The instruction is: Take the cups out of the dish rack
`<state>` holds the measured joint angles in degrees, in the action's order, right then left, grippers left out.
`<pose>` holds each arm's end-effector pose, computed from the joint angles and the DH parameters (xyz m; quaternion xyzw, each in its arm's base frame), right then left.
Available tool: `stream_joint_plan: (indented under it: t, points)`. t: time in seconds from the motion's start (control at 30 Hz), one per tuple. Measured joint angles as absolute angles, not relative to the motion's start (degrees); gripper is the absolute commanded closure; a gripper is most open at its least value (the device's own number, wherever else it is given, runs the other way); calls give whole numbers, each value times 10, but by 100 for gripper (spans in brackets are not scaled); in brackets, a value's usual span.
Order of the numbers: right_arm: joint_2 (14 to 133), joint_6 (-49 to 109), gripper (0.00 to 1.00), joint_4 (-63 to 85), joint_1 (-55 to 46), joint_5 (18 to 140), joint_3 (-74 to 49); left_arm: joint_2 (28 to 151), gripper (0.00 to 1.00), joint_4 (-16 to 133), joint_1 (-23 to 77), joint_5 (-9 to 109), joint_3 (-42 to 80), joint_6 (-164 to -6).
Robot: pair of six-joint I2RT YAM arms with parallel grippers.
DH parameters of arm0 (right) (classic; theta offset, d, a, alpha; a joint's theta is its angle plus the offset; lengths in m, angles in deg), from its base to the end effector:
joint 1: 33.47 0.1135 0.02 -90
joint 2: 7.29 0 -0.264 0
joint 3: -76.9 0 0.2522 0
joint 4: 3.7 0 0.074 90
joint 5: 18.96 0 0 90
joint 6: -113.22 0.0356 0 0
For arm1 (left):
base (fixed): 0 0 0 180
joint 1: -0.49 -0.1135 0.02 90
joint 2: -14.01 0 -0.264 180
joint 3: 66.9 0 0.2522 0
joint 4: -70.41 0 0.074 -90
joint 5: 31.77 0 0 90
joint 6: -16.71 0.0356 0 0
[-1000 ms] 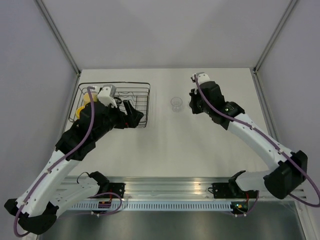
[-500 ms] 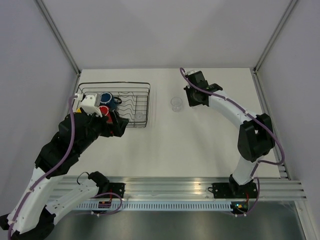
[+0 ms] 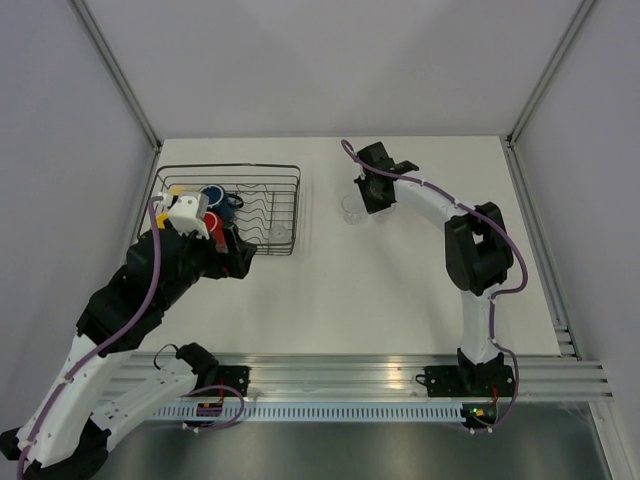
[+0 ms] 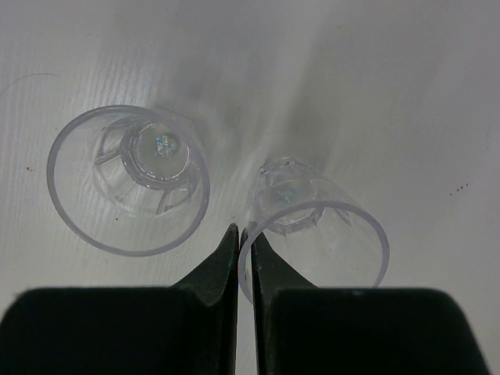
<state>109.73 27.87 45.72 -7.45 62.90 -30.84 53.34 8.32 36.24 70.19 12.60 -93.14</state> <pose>0.4026 0.1909 0.2147 -0.1593 0.9474 0.0053 0.2776 0.0932 -0.0580 0.4029 0.0562 0.8243 -0.1833 0.5327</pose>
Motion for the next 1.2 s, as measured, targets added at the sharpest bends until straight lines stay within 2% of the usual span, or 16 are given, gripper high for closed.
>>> stream_joint_plan:
  t: [0.23, 0.43, 0.67, 0.83, 0.97, 1.0, 1.2]
  points:
    - [1122, 274, 94, 470, -74, 632, -322, 533, 0, 81, 362, 703, 121, -931]
    - [1122, 274, 79, 477, -74, 632, -326, 533, 0, 78, 362, 707, 121, -931]
    - [1122, 274, 71, 489, -74, 631, -332, 543, 0, 74, 362, 726, 118, -931]
    - [1110, 274, 70, 510, -74, 625, -341, 597, 0, 70, 362, 761, 122, -938]
    - [1059, 275, 66, 525, -74, 619, -337, 675, 0, 70, 362, 784, 140, -957]
    - [1041, 275, 62, 526, -74, 618, -334, 698, 0, 72, 362, 791, 145, -962]
    - [843, 286, 54, 493, -74, 628, -254, 812, 0, 83, 357, 807, 164, -980]
